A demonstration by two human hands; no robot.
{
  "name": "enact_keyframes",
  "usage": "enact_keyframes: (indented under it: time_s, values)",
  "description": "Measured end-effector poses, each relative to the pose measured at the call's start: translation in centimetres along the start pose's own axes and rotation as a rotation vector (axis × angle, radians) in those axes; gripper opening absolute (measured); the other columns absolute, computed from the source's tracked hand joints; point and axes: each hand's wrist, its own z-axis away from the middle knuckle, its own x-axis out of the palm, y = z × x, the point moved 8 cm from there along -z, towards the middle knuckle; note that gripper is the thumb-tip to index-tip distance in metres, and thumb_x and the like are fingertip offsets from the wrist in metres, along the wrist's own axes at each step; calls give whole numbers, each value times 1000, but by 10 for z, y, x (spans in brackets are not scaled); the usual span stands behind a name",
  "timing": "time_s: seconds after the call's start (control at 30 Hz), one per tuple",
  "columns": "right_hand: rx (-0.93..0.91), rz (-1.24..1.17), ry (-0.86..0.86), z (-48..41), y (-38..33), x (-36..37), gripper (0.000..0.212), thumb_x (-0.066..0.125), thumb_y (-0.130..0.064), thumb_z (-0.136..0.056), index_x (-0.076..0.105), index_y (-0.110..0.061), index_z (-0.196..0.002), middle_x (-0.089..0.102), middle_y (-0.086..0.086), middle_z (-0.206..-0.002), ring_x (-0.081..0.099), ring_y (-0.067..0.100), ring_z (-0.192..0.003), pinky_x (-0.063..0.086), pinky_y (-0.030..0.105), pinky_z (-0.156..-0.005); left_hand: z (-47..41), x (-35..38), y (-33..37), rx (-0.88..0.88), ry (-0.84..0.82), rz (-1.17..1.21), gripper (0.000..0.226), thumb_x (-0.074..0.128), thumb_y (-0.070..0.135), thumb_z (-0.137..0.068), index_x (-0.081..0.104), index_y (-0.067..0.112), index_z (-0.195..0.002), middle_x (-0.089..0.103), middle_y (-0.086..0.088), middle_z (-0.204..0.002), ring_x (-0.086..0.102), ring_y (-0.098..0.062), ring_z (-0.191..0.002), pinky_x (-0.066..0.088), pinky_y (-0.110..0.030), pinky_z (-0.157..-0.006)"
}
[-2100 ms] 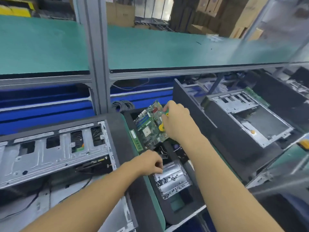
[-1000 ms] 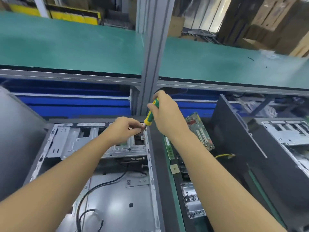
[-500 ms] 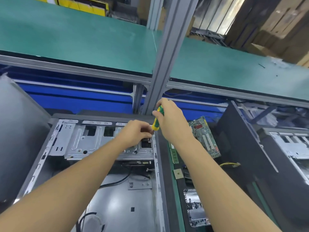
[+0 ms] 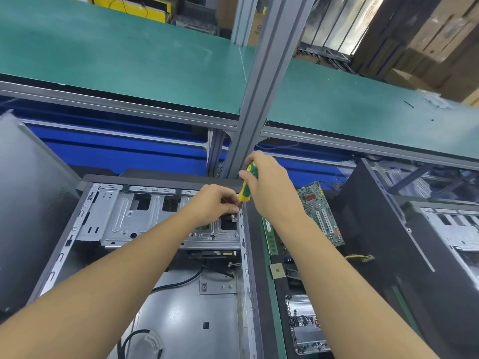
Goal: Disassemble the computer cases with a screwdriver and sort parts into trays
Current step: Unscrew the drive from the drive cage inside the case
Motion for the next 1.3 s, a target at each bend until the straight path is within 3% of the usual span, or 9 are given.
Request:
enact_keyframes:
  time_s: [0.37,0.47,0.67,0.83,0.97,1.07,1.13,1.23,1.3]
  values:
    - [31,25,-22,1,6,-3,23,59,-34,-99,53,-14,-109,56,0,-101,49,18,-85,38,32,-69,0,2,1,12,-5,-35,6,74,22,-88,75,28,-89,72,17,-79,63,6,-79,43,-15,-72]
    - [-2,102,-87,-2,-1,-5,29,61,-36,-98,54,-10,-108,57,3,-99,51,20,-86,38,32,-68,1,4,-1,22,-36,-19,13,72,19,-91,76,28,-99,74,16,-88,65,5,-87,50,-22,-84]
    - [-96,79,-350,-6,-16,1,11,56,-15,-99,50,-22,-105,48,-5,-105,50,18,-91,34,28,-72,10,-11,9,64,-100,363,41,64,1,-94,66,35,-117,73,20,-107,65,6,-104,48,-6,-82]
    - [-65,61,-465,-11,-15,3,16,55,-11,-91,50,-26,-95,46,-8,-97,45,4,-77,32,21,-59,11,-8,30,120,-232,468,30,58,2,-97,65,23,-117,73,12,-111,65,-3,-111,48,-17,-94]
    - [-37,97,-440,-15,-12,3,4,55,-25,-96,53,-23,-98,52,-4,-98,51,15,-80,34,25,-59,5,-8,31,124,-108,277,27,57,10,-99,65,35,-105,73,16,-106,64,0,-107,47,-32,-105]
    - [58,231,-313,-15,-3,-7,48,45,-59,-98,48,-16,-120,56,2,-99,56,24,-88,43,37,-65,2,-6,28,139,-41,200,17,62,18,-97,60,33,-105,70,9,-107,65,-8,-105,50,-38,-101]
    - [144,449,-231,-16,2,-17,63,37,-69,-96,49,-12,-121,57,6,-99,57,29,-88,40,38,-65,1,-5,30,134,5,137,15,66,24,-95,55,29,-105,65,5,-102,64,-10,-96,53,-37,-89]
    - [86,517,-238,-18,-4,-13,39,42,-52,-101,46,-13,-106,61,10,-100,53,29,-78,37,35,-61,0,-9,38,162,43,68,28,72,30,-89,51,47,-97,59,13,-92,59,0,-85,47,-19,-74]
    - [54,376,-346,-17,-6,-8,22,48,-35,-101,44,-15,-108,58,10,-99,51,23,-72,34,33,-55,0,-15,39,188,21,107,30,75,27,-88,55,47,-98,63,13,-98,60,0,-93,49,-18,-80]
